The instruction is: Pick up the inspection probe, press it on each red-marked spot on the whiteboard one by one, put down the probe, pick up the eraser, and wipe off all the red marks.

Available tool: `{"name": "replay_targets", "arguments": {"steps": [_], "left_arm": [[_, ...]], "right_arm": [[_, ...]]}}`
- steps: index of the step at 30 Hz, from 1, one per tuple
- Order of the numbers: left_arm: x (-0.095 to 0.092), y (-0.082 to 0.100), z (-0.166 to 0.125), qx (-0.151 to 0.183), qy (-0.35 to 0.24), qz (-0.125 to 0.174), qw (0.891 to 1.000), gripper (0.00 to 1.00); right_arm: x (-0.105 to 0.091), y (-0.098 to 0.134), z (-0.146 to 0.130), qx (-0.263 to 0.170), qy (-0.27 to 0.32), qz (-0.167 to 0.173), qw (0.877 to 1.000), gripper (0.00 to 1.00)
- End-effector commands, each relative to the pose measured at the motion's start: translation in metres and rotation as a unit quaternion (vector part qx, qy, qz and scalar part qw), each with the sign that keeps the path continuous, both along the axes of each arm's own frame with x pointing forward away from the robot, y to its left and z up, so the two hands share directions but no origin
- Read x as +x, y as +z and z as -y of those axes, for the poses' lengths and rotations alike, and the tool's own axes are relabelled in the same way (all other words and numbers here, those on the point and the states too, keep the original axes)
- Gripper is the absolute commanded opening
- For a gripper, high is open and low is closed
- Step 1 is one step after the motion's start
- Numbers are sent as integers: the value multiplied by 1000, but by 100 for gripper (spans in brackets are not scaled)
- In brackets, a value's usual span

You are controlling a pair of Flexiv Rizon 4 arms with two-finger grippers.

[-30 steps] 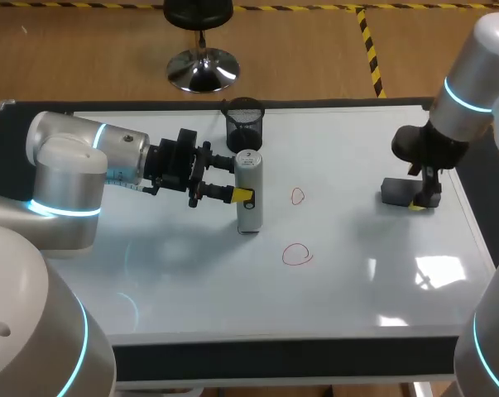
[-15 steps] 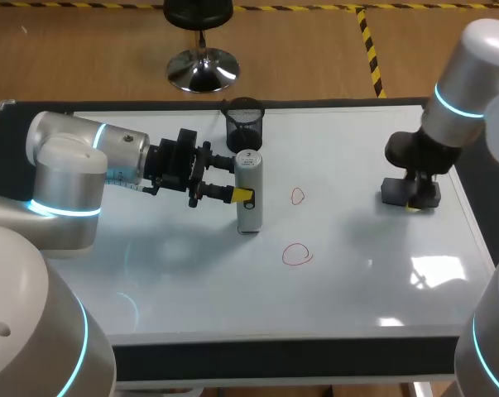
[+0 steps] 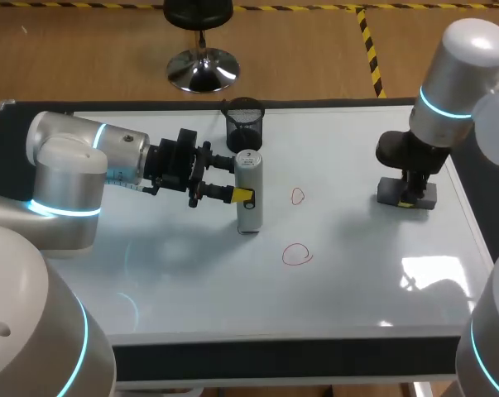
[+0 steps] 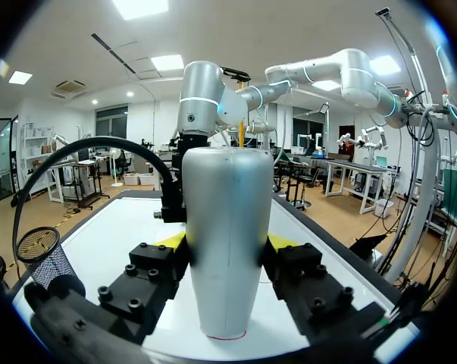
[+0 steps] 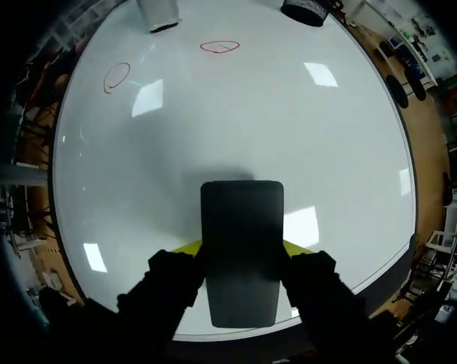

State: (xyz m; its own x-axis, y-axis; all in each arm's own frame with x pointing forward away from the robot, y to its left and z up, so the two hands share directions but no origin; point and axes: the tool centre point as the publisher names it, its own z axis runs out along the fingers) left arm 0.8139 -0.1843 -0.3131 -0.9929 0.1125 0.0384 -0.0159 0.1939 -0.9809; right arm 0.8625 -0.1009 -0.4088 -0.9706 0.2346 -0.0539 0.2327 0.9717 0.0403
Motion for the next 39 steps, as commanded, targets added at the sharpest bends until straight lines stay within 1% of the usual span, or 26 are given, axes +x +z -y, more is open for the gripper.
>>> {"name": "replay_targets", "arguments": {"steps": [1,14,16,18,19,21,22,23,24,25,26,27,28,29,30,31,32,39], "left_arm": [[-1,-9,0,0,1,0,1000,0],[-1,-9,0,0,1,0,1000,0],[-1,-9,0,0,1,0,1000,0],[-1,-9,0,0,1,0,1000,0],[-1,-9,0,0,1,0,1000,0],[-1,-9,0,0,1,0,1000,0],[-1,-9,0,0,1,0,1000,0],[-1,-9,0,0,1,0,1000,0],[-1,-9,0,0,1,0,1000,0],[-1,-9,0,0,1,0,1000,0],[-1,-9,0,0,1,0,1000,0],[-1,-9,0,0,1,0,1000,0],[-1,-9,0,0,1,0,1000,0],[-1,-9,0,0,1,0,1000,0],[-1,-9,0,0,1,0,1000,0],[-1,-9,0,0,1,0,1000,0],[-1,-9,0,0,1,0,1000,0],[-1,-9,0,0,1,0,1000,0]], "right_arm": [[-1,3,1,-1,0,0,1000,0],[-1,3,1,-1,0,0,1000,0],[3,6,1,-4,-47,4,999,0],[8,8,0,-20,-106,7,994,0],[8,9,1,-21,-119,10,993,0],[10,15,3,-23,-176,2,984,0],[10,17,3,-26,-188,11,982,0],[8,20,4,-24,-213,8,977,0],[8,23,4,-29,-239,6,971,0],[5,25,4,-37,-262,20,964,0],[4,27,4,-41,-281,12,959,0],[3,29,4,-55,-309,4,950,0],[-1,30,3,-74,-347,10,935,0],[-3,30,3,-84,-364,-5,928,0],[-5,29,3,-118,-402,-38,907,0],[-7,30,5,-107,-458,-76,879,0],[-14,37,6,-71,-466,-120,874,0],[-14,37,6,-71,-466,-120,874,0]]}}
